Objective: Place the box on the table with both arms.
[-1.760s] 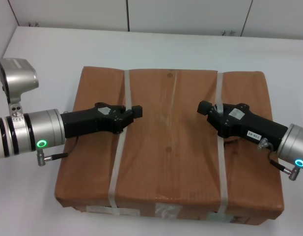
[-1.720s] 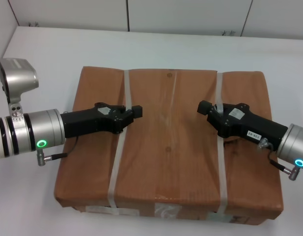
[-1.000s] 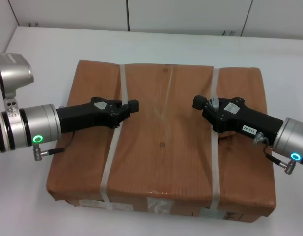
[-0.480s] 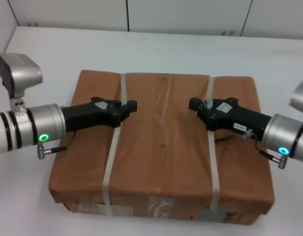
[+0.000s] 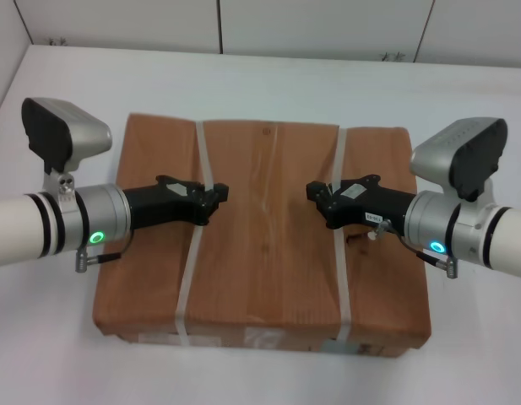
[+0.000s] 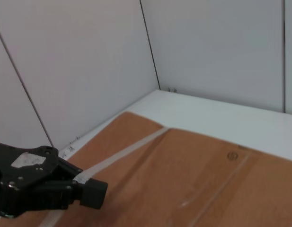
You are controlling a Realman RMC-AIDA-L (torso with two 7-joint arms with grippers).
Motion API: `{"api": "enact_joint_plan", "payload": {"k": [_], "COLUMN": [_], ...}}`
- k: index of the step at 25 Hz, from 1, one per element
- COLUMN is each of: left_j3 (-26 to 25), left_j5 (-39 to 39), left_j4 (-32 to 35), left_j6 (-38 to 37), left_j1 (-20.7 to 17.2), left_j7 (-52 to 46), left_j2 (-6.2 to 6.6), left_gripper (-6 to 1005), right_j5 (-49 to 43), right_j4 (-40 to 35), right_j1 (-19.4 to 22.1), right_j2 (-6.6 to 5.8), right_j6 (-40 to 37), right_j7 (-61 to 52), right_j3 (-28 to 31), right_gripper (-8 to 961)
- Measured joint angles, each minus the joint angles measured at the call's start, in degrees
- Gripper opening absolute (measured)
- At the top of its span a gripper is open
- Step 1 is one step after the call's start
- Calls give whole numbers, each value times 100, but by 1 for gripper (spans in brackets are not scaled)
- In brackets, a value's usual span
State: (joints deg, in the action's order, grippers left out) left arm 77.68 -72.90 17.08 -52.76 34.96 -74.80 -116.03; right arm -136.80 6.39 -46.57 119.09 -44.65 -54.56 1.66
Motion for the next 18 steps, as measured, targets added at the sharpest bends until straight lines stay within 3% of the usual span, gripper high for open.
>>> {"api": "enact_joint_plan", "payload": {"k": [18], "left_j3": [11], "left_j5": [-226], "left_j4": [-218], "left_j6": [539], "left_j1": [68], "left_j7": [19], "left_j2": [-42], "left_gripper": [84], "right_j5": [-120], "right_j4": [224], "right_j1": [-27], "right_j2": [0], "right_j6": [567], "right_j7": [-116], "right_j3": [52], "right_gripper": [24]}}
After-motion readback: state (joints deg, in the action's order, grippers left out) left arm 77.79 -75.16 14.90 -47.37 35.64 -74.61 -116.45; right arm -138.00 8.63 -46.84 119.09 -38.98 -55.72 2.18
